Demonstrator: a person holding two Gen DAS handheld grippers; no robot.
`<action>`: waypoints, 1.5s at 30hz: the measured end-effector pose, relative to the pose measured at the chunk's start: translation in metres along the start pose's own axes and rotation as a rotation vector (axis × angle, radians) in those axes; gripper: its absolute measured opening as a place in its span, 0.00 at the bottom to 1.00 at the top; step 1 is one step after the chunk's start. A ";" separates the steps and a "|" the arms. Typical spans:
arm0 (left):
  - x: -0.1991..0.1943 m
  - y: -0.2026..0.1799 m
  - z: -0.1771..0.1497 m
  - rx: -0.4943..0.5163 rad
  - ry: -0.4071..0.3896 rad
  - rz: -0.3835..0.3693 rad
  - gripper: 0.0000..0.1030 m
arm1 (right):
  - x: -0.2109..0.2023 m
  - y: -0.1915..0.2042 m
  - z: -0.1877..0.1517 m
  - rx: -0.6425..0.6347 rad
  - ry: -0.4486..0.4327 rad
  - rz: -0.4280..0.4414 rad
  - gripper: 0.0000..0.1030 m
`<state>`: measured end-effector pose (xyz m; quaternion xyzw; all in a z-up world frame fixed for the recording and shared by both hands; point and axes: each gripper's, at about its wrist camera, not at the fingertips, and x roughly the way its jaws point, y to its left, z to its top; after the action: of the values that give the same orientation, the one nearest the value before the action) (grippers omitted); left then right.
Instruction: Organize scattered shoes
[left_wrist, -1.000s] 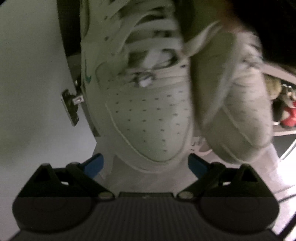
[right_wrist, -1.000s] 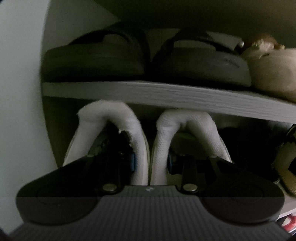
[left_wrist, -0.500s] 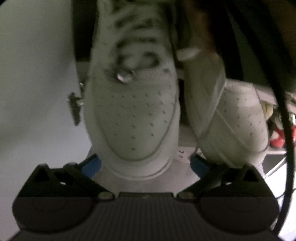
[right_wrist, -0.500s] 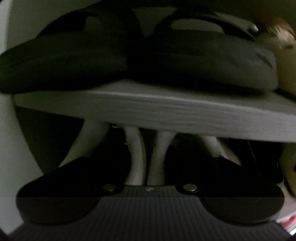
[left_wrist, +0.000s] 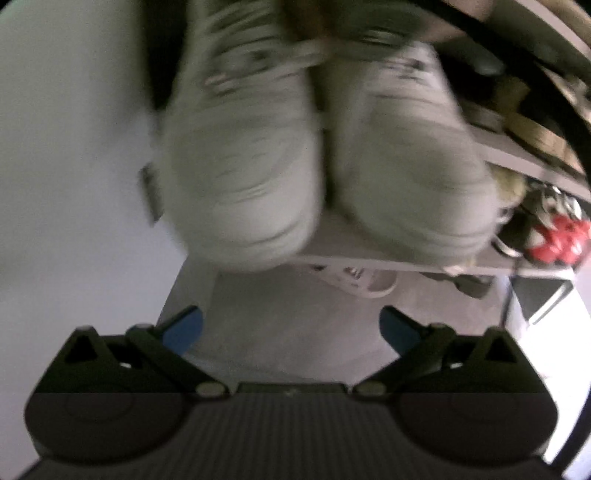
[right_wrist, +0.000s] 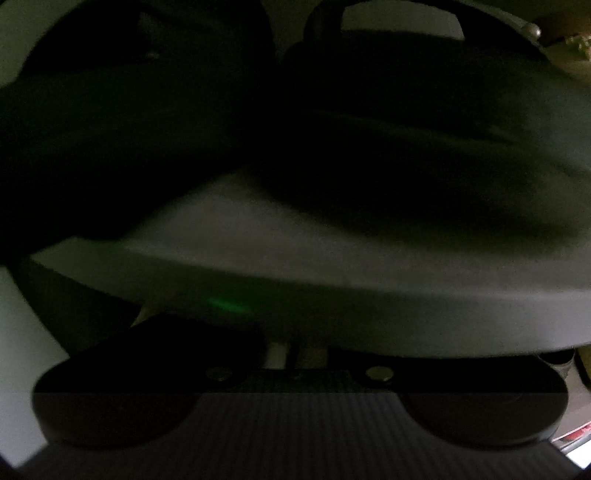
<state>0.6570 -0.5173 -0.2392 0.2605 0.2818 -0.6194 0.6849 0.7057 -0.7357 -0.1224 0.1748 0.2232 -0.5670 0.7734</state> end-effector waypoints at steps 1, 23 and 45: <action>0.002 -0.005 0.005 0.018 -0.017 0.006 1.00 | 0.002 0.000 0.000 0.004 0.011 -0.001 0.42; 0.021 -0.021 0.051 -0.147 0.096 -0.100 0.95 | -0.007 -0.017 -0.024 -0.025 -0.032 0.177 0.76; 0.059 -0.042 0.079 -0.021 0.102 -0.134 0.94 | -0.121 -0.109 -0.013 0.130 0.087 0.252 0.79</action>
<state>0.6241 -0.6184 -0.2255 0.2650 0.3394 -0.6470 0.6293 0.5683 -0.6648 -0.0696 0.2757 0.1956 -0.4704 0.8151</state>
